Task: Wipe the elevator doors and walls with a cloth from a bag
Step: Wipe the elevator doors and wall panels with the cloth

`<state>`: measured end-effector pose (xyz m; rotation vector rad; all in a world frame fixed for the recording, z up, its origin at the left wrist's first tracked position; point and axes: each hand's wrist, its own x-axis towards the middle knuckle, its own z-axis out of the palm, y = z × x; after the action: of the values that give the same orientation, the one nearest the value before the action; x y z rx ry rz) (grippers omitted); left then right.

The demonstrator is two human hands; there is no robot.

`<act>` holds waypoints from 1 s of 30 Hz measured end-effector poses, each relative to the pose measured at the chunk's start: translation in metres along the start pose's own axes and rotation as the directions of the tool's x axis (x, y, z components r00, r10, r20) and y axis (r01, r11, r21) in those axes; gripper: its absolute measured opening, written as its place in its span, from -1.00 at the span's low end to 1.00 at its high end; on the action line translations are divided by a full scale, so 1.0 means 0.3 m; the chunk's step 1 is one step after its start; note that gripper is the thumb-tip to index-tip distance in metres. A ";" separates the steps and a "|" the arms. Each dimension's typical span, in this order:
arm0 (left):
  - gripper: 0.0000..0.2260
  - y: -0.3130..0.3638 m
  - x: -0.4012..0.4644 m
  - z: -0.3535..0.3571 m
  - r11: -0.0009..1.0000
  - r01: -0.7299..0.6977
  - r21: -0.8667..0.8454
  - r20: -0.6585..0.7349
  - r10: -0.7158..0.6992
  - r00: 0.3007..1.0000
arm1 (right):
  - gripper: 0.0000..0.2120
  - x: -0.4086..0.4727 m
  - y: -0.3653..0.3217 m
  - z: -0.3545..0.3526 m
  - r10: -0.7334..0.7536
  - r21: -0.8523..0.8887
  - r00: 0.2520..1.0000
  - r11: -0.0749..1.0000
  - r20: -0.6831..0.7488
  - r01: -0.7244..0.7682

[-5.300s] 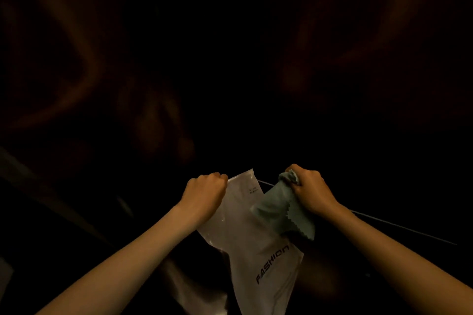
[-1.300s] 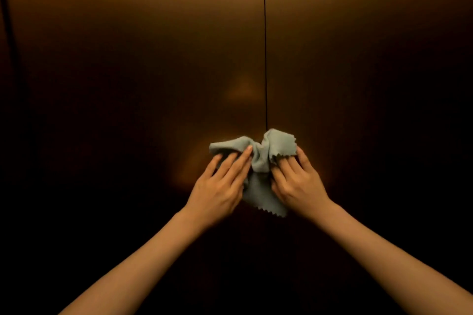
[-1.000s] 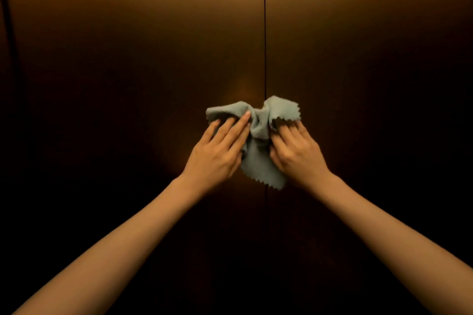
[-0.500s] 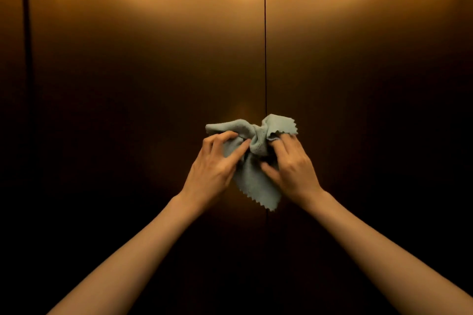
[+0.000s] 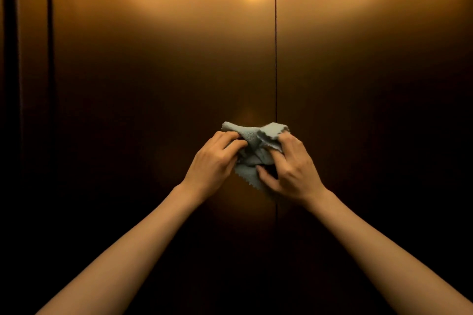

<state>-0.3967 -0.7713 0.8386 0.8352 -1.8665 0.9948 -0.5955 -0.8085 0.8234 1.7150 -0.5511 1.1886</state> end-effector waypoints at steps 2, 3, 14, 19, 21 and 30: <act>-0.73 0.001 0.000 0.000 1.000 -0.019 0.003 0.021 0.019 1.000 | -0.68 0.027 0.001 0.000 -0.007 -0.014 1.000 1.000 -0.020 0.007; -0.72 -0.001 -0.006 0.001 1.000 -0.022 0.004 0.029 0.022 0.999 | -0.74 0.037 0.002 0.000 -0.010 -0.008 0.999 1.000 -0.032 0.009; -0.66 0.007 0.034 0.005 0.995 -0.004 0.101 0.007 0.003 1.000 | -0.73 0.075 0.064 -0.011 0.091 0.086 0.995 0.992 -0.042 -0.087; -0.66 0.000 0.026 0.016 0.979 -0.065 0.194 0.024 0.061 0.998 | -0.71 0.012 0.066 -0.019 0.045 0.045 0.999 0.998 -0.026 -0.043; -0.66 -0.002 0.013 0.017 0.972 -0.070 0.224 0.031 0.065 0.997 | -0.71 0.025 0.084 -0.025 0.021 0.048 1.000 0.999 -0.022 -0.019; -0.62 -0.042 0.128 -0.007 0.930 -0.100 0.353 0.052 0.088 0.995 | -0.72 0.154 0.155 -0.013 -0.002 0.024 0.998 1.000 -0.058 0.004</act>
<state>-0.4017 -0.7814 0.8775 0.9845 -1.7950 1.4157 -0.6135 -0.8194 0.8857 1.6956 -0.5004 1.2439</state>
